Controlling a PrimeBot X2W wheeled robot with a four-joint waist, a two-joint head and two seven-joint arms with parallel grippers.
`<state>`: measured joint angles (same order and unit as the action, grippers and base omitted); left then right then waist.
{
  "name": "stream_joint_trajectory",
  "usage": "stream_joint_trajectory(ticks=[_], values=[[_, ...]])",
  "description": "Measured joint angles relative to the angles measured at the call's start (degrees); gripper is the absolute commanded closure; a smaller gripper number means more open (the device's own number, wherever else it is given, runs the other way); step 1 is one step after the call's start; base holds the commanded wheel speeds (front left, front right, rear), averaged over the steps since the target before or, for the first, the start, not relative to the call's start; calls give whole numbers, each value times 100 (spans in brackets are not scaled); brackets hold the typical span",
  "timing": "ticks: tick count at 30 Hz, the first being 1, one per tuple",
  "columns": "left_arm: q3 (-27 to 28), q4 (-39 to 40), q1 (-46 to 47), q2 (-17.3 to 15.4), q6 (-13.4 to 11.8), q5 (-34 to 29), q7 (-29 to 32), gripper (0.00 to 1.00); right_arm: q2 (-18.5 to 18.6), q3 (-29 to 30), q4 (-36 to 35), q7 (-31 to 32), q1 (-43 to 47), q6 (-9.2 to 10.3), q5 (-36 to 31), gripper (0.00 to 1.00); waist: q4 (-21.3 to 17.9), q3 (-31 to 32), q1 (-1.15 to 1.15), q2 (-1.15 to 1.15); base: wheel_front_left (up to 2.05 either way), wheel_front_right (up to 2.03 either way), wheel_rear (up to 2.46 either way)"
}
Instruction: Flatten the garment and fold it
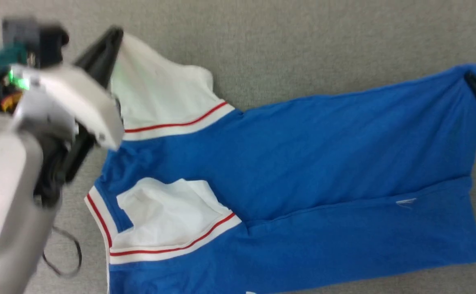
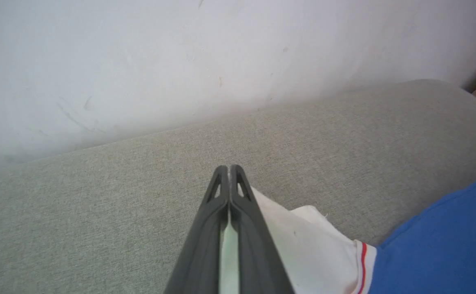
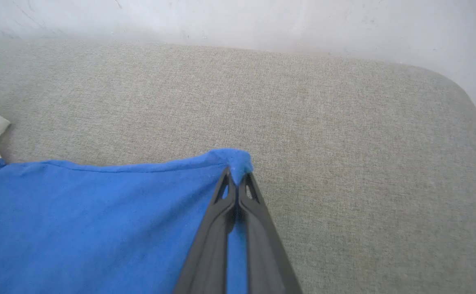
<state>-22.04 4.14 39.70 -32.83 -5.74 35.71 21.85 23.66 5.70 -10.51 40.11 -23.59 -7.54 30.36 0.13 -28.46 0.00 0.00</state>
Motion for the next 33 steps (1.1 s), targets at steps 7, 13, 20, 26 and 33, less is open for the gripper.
stream_joint_trajectory(ticks=[7, 13, 20, 26, 33], values=[[378, 1203, -1500, -116, -334, 319, -542, 100, -293, 435, -486, -104, 940, 0, 101, 100, 40, 594, -1, 0, 0, 0, 0], [536, 2072, -2837, -163, -567, 673, -689, 100, -733, 803, -896, -94, 1809, 0, 107, 100, 124, 1116, -2, 0, 0, 0, 0], [833, 2509, -4270, -191, -853, 1074, -888, 100, -1200, 1065, -1116, -30, 2587, 0, 160, 100, 222, 1599, -2, 0, 0, 0, 0], [921, 2429, -5295, -205, -918, 1249, -1023, 100, -1477, 1259, -1084, -47, 3105, 0, 207, 100, 271, 1826, -1, 0, 0, 0, 0], [573, 1530, -5114, 4, -745, 1239, -1148, 100, -1504, 1100, -671, -186, 3236, 0, 12, 100, 284, 1845, 0, 0, 0, 0, 0]])
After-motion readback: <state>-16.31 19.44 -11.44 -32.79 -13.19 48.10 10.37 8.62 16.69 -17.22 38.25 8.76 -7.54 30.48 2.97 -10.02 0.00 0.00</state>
